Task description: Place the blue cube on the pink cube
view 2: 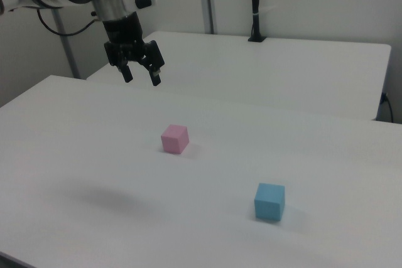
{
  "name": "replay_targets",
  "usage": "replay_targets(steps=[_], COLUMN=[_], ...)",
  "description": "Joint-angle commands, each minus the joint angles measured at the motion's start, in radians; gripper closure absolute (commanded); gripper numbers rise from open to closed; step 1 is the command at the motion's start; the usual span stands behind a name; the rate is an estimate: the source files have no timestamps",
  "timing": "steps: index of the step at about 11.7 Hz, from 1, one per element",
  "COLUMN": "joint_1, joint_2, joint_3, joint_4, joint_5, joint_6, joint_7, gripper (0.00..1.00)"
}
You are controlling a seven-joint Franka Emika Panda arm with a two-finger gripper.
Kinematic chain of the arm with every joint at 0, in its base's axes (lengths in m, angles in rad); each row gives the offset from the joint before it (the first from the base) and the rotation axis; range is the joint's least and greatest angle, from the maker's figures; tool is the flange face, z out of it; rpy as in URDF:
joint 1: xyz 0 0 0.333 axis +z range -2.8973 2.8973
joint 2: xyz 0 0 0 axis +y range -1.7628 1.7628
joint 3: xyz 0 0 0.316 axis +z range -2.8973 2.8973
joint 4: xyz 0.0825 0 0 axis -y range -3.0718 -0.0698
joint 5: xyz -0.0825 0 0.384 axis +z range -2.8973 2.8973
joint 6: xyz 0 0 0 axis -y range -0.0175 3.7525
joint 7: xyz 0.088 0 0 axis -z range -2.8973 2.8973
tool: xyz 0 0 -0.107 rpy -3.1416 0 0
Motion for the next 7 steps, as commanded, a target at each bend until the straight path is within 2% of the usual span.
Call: replay_targets(steps=[1,4,7], joint_1=[0.006,0.006,0.001], joint_2=[-0.012,-0.012,-0.01], joint_3=[-0.001,-0.002,-0.001], joint_4=[-0.021,-0.021,-0.022], joint_5=[-0.005,-0.005,0.001], joint_6=[0.012,0.014,0.016], joint_7=[0.007,0.027,0.172], gripper=[0.0,0.0,0.0])
